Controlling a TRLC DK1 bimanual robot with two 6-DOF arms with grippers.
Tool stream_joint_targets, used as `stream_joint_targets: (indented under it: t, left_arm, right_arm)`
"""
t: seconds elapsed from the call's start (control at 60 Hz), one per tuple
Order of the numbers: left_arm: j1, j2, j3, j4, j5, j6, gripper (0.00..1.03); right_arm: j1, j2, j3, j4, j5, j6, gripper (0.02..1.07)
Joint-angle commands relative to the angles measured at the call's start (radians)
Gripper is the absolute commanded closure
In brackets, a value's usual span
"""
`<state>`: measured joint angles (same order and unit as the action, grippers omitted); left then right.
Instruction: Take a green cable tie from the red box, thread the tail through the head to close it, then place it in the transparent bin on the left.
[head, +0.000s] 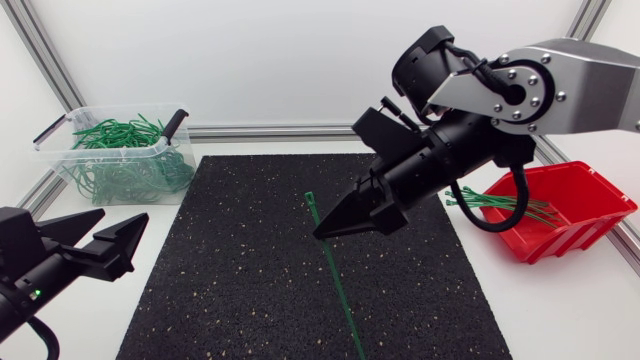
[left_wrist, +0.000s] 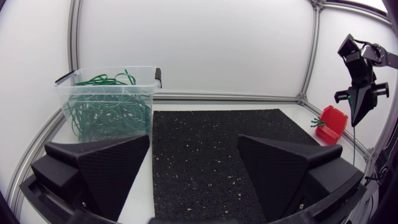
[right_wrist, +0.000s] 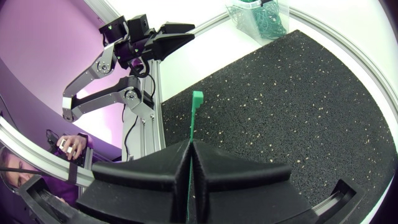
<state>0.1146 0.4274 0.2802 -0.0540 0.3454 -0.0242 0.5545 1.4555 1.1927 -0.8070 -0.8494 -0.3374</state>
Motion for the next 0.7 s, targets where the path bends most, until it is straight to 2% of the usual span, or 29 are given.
stream_joint_targets:
  t: [0.0, 0.067, 0.15, 0.2, 0.283, 0.333, 0.383, 0.45, 0.517, 0.6, 0.683]
  left_arm:
    - [0.046, 0.116, 0.108, -0.035, 0.099, -0.023, 0.04]
    - [0.06, 0.192, 0.174, -0.084, 0.178, -0.005, 0.04]
    - [0.051, 0.28, 0.264, -0.142, 0.182, 0.076, 0.04]
    - [0.011, 0.332, 0.332, -0.213, 0.184, 0.207, 0.04]
    - [-0.066, 0.358, 0.386, -0.233, 0.182, 0.333, 0.05]
    - [-0.073, 0.364, 0.401, -0.222, 0.19, 0.34, 0.08]
    - [-0.096, 0.384, 0.422, -0.227, 0.244, 0.342, 0.12]
    - [-0.125, 0.41, 0.448, -0.227, 0.267, 0.334, 0.15]
    - [-0.135, 0.481, 0.493, -0.239, 0.392, 0.305, 0.19]
    - [-0.102, 0.571, 0.542, -0.265, 0.576, 0.302, 0.19]
    - [-0.102, 0.666, 0.582, -0.293, 0.721, 0.294, 0.19]
  right_arm:
    - [-0.008, 0.017, -0.033, 0.051, -0.02, 0.061, 1.01]
    - [-0.016, 0.026, -0.038, 0.077, -0.031, 0.075, 1.01]
    - [-0.022, 0.036, -0.05, 0.124, -0.045, 0.103, 1.01]
    - [-0.027, 0.045, -0.053, 0.137, -0.057, 0.109, 1.01]
    - [-0.031, 0.048, -0.065, 0.178, -0.063, 0.12, 1.01]
    - [-0.031, 0.051, -0.074, 0.209, -0.063, 0.132, 1.01]
    - [-0.033, 0.054, -0.077, 0.221, -0.065, 0.133, 1.01]
    - [-0.038, 0.057, -0.082, 0.244, -0.069, 0.136, 1.01]
    - [-0.039, 0.066, -0.087, 0.258, -0.079, 0.14, 1.01]
    - [-0.041, 0.075, -0.087, 0.269, -0.086, 0.143, 1.01]
    - [-0.042, 0.075, -0.088, 0.275, -0.093, 0.143, 1.01]
